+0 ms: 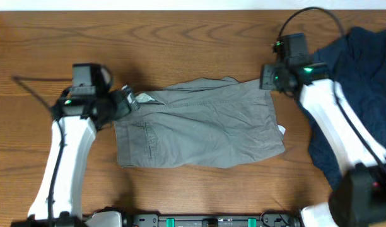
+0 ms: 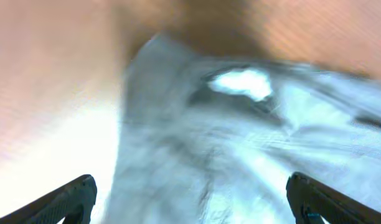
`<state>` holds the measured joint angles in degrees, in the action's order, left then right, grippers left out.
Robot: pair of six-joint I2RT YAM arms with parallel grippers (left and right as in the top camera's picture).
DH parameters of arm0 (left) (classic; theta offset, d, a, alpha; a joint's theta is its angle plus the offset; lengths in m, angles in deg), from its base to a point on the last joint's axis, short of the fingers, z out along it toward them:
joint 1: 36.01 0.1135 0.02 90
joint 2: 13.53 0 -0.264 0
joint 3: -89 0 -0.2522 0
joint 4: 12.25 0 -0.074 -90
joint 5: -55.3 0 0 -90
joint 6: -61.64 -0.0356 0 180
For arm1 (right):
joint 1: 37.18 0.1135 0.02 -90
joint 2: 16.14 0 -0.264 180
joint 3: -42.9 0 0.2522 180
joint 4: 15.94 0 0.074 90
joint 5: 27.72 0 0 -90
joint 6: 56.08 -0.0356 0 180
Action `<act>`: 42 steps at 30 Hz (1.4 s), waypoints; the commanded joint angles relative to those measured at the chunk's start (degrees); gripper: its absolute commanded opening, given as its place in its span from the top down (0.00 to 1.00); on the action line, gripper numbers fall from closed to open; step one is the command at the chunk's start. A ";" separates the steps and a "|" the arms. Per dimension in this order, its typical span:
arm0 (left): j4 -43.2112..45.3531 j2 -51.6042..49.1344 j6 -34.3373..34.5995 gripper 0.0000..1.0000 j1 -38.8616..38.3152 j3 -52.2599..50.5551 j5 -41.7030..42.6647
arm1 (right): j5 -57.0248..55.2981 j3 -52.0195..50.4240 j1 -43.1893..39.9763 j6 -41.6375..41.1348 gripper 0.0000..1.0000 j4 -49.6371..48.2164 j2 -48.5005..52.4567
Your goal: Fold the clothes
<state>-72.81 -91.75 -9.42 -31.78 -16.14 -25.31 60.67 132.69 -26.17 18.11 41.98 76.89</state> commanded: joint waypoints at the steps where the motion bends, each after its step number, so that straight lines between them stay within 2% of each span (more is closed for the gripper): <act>1: -2.97 -1.05 -1.55 0.02 2.08 -1.79 -2.82 | 3.13 -0.07 0.55 0.17 0.43 6.40 -2.16; 4: -2.78 -2.82 -1.57 0.02 2.82 -4.87 -2.60 | 5.51 -0.11 1.11 -1.55 0.43 12.83 -2.21; 11: 0.07 -12.76 -1.66 0.02 2.99 -7.74 -1.27 | 7.87 -0.44 3.76 -4.87 0.43 18.93 -1.95; 17: 3.85 -21.59 -5.88 0.00 2.97 -7.74 10.82 | 7.85 -2.21 7.26 -8.37 0.42 19.21 -1.95; 19: 4.28 -23.37 -7.43 0.08 2.93 -7.76 14.23 | 7.85 -3.67 8.31 -9.03 0.42 18.45 -1.95; 22: 4.24 -25.07 -8.46 0.34 2.75 -7.74 15.69 | 7.85 -7.06 10.03 -10.29 0.42 16.28 -1.95; 24: 4.26 -25.31 -8.46 0.45 2.75 -7.76 15.67 | 7.87 -9.60 10.86 -11.63 0.42 14.32 -1.95; 27: 4.70 -25.20 -8.48 0.70 2.78 -7.72 15.63 | 8.37 -14.03 11.98 -12.02 0.42 9.73 -1.95; 28: 4.74 -25.18 -8.74 0.85 2.78 -7.63 15.61 | 8.79 -15.56 12.31 -12.02 0.43 8.00 -1.95; 29: 4.63 -25.18 -8.85 0.94 2.78 -7.37 15.47 | 9.03 -16.87 12.55 -11.96 0.43 6.38 -1.95; 31: 3.74 -25.14 -8.83 0.94 2.78 -6.54 15.47 | 9.16 -19.54 13.16 -11.02 0.46 2.45 -1.95; 37: -4.83 -23.32 -8.83 0.94 2.78 -2.19 15.47 | 11.76 -25.99 15.02 -6.64 0.70 -11.61 -1.92; 42: -15.06 -19.47 -8.83 0.94 2.78 3.13 15.50 | 17.16 -27.50 16.09 -3.98 0.75 -16.57 0.61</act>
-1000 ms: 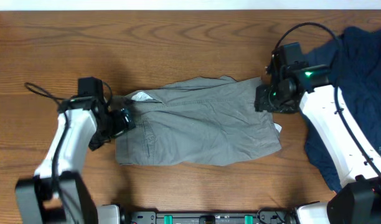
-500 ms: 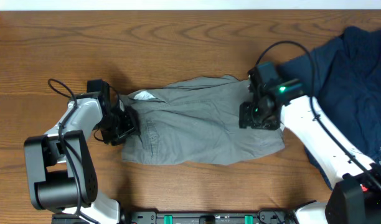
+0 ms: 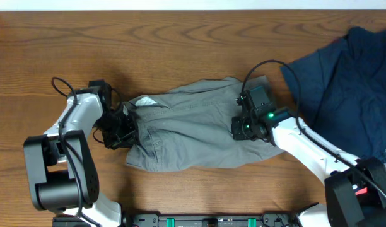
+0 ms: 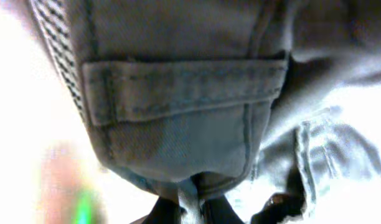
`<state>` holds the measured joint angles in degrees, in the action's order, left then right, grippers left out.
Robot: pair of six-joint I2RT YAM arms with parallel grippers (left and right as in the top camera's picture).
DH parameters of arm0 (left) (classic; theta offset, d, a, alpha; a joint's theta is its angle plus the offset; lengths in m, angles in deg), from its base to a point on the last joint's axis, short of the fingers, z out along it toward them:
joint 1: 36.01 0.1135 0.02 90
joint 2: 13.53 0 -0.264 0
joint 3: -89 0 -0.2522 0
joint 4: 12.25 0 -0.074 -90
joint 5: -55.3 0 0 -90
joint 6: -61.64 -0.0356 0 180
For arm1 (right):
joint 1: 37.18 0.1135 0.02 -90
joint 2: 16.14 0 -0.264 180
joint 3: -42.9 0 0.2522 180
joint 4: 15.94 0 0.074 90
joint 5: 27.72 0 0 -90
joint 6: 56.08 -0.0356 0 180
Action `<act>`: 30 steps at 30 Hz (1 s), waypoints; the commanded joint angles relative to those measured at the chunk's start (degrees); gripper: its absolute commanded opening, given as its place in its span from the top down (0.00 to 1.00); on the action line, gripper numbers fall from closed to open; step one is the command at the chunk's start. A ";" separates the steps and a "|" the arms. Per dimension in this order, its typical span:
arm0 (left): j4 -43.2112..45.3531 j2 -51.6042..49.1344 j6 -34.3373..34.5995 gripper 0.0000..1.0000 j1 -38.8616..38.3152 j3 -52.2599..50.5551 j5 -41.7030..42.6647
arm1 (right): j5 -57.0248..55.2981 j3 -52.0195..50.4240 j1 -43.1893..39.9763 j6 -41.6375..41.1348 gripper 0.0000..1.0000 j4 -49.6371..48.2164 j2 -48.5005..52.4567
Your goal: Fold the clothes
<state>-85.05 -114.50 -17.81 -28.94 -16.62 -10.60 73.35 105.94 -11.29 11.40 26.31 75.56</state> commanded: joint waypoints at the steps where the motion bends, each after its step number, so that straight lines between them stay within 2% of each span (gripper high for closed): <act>1: -5.42 4.66 -0.44 0.94 -0.07 5.22 0.79 | 6.12 -0.74 1.62 3.15 0.76 -1.70 3.06; 7: -11.96 11.89 -0.44 0.94 -0.07 12.28 1.70 | 16.79 -0.74 5.55 4.35 0.73 -10.60 10.86; 13: -11.41 18.86 -0.42 0.94 -0.07 13.53 3.78 | 16.33 1.33 8.22 3.28 0.69 -22.14 16.83; 16: -11.34 20.15 -0.46 0.94 -0.07 13.51 3.28 | 13.99 4.39 7.80 3.85 0.68 -22.53 17.18; 19: -11.39 20.06 -0.46 0.94 -0.09 13.49 2.89 | 13.68 9.33 6.25 6.45 0.64 -17.44 15.78; 23: -11.37 19.96 -0.46 0.94 -0.07 13.49 2.27 | 10.05 17.03 3.82 6.93 0.58 -3.56 12.13; 26: -11.43 19.96 -0.46 0.94 -0.09 13.49 2.01 | 10.43 20.09 2.86 6.25 0.58 5.38 8.94; 30: -11.39 19.96 -0.46 0.94 -0.09 13.49 2.05 | 13.49 19.54 4.28 3.48 0.62 12.55 7.30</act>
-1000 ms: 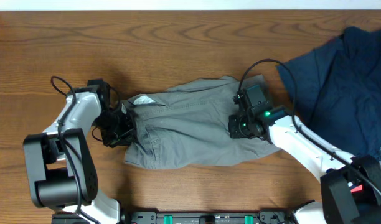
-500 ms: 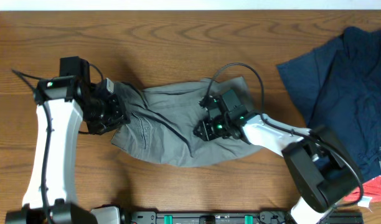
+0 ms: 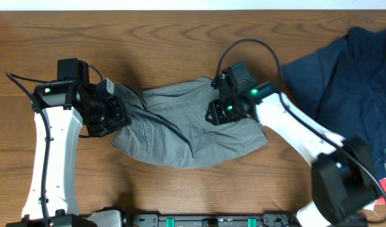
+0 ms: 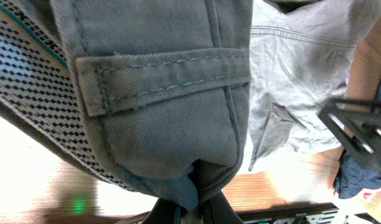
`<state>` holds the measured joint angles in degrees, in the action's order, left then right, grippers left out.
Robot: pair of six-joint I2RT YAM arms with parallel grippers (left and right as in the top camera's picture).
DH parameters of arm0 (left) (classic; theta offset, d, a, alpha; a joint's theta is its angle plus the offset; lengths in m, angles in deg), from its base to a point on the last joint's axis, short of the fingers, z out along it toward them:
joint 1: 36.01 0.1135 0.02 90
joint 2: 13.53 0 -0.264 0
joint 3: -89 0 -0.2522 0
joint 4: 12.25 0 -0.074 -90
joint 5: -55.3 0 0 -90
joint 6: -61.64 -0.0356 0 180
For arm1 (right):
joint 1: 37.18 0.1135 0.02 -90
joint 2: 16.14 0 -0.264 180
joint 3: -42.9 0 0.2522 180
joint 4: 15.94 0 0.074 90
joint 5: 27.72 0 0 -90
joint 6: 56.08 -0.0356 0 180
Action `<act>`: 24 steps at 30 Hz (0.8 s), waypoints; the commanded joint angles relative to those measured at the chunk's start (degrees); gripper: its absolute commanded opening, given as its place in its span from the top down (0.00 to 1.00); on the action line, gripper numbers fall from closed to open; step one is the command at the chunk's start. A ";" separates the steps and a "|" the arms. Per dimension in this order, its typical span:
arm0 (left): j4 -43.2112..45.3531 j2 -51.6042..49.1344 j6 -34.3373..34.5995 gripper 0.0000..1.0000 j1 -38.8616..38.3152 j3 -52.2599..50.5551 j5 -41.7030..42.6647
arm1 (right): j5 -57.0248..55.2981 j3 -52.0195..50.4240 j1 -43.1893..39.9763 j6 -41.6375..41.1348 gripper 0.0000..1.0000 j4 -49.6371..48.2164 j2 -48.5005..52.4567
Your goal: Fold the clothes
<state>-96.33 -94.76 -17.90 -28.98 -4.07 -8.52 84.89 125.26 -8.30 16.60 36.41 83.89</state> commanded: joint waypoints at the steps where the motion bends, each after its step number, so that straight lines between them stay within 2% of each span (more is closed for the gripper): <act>1: -0.11 0.22 -0.37 0.94 -0.07 0.94 0.04 | 3.06 -0.61 2.29 -2.40 0.62 3.13 -0.92; 5: -0.17 0.26 -0.37 0.94 -1.33 0.96 0.28 | 4.42 -5.29 7.56 -4.98 0.63 0.22 0.57; 10: -0.13 0.94 -0.44 0.94 -5.14 0.96 1.22 | 4.68 -10.12 14.12 -10.69 0.65 -9.53 4.66; 14: 0.04 2.12 -1.01 0.94 -9.22 0.98 8.52 | 4.63 -10.49 18.18 -11.41 0.65 -17.53 10.23; 19: 2.36 3.26 -0.98 0.94 -16.87 0.98 16.55 | 5.38 -10.38 20.76 -11.82 0.65 -30.16 16.63; 24: 6.19 3.32 -0.90 0.94 -24.04 0.96 15.78 | 3.72 -9.94 20.31 -10.23 0.63 -31.36 16.70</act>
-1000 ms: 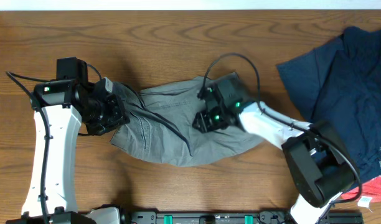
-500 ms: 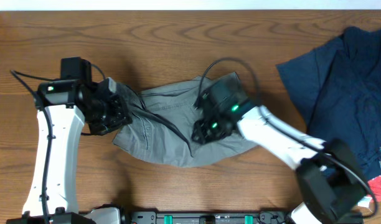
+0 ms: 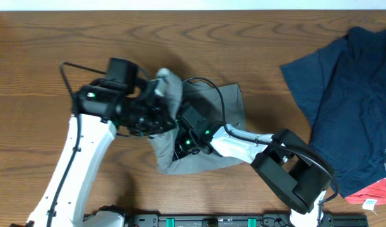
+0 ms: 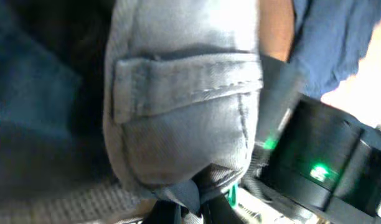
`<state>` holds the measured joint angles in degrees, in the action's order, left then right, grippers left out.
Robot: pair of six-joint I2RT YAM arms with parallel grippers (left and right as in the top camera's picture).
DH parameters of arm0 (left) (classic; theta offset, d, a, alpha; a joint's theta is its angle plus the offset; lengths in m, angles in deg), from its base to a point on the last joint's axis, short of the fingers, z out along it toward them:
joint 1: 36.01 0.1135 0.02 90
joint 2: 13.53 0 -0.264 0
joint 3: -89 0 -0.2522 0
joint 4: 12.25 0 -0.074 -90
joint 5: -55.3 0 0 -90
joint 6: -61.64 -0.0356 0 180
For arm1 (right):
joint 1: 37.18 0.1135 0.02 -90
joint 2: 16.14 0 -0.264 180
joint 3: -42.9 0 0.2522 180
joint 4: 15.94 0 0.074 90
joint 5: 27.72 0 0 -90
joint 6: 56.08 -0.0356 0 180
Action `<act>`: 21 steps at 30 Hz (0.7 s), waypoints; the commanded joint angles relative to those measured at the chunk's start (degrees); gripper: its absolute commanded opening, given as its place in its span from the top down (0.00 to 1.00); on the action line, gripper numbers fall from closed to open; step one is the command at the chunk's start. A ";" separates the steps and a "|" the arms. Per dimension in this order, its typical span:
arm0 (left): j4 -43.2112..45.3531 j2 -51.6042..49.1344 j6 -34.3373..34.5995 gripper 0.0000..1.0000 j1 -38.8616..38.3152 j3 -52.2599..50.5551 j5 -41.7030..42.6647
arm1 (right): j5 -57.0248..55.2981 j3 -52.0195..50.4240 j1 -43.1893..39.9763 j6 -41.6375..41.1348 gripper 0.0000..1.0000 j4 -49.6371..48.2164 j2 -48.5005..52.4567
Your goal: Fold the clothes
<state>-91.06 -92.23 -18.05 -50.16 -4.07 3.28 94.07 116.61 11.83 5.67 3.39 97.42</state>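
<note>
The grey shorts (image 3: 215, 116) lie bunched and doubled over at the table's middle. My left gripper (image 3: 163, 93) is shut on their waistband corner and holds it lifted above the pile. In the left wrist view that belt-loop corner (image 4: 184, 118) hangs right over the pinched fingers of the left gripper (image 4: 190, 214). My right gripper (image 3: 183, 144) is low at the pile's left side, shut on the other end of the shorts, with its fingertips buried in cloth. Its black body with a green light (image 4: 321, 171) shows close by.
A dark blue shirt (image 3: 350, 94) is spread over the right end of the wooden table (image 3: 54, 38). A red garment with a white tag (image 3: 369, 197) lies at the front right corner. The arms' cables loop over the shorts.
My left gripper has moved right with the waistband corner, from the table's left part to above the middle. The right gripper has moved left and nearer, and the shorts are now doubled into a narrower pile.
At first the shorts lay spread flat, the left gripper open at the waistband and the right gripper off their far right corner. Then each gripper was on an end of them. Then both ends were raised, and now the two ends sit together at the middle.
</note>
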 commanded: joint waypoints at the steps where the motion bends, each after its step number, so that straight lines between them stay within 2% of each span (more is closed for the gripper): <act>1: 1.18 0.79 -0.31 0.94 -3.58 0.96 2.75 | -5.99 -1.14 -0.57 0.66 0.63 2.58 2.60; 5: 1.31 0.79 1.38 0.94 -4.46 0.96 -2.58 | -9.22 -1.05 -4.81 0.76 0.59 6.95 -2.32; 14: 2.84 0.76 1.36 0.94 -4.42 0.96 -2.73 | -18.71 -1.07 -20.41 6.14 0.53 25.79 -22.53; 17: 3.17 0.76 1.36 0.94 -4.42 0.96 -2.71 | -25.75 -1.07 -25.38 8.44 0.50 34.64 -25.38; 21: 4.17 0.76 1.38 0.94 -4.42 0.96 -2.69 | -36.74 -2.19 -31.58 9.31 0.52 43.76 -24.74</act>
<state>-87.39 -92.23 -16.65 -54.25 -4.07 0.26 68.12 115.67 -16.64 12.62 45.07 71.47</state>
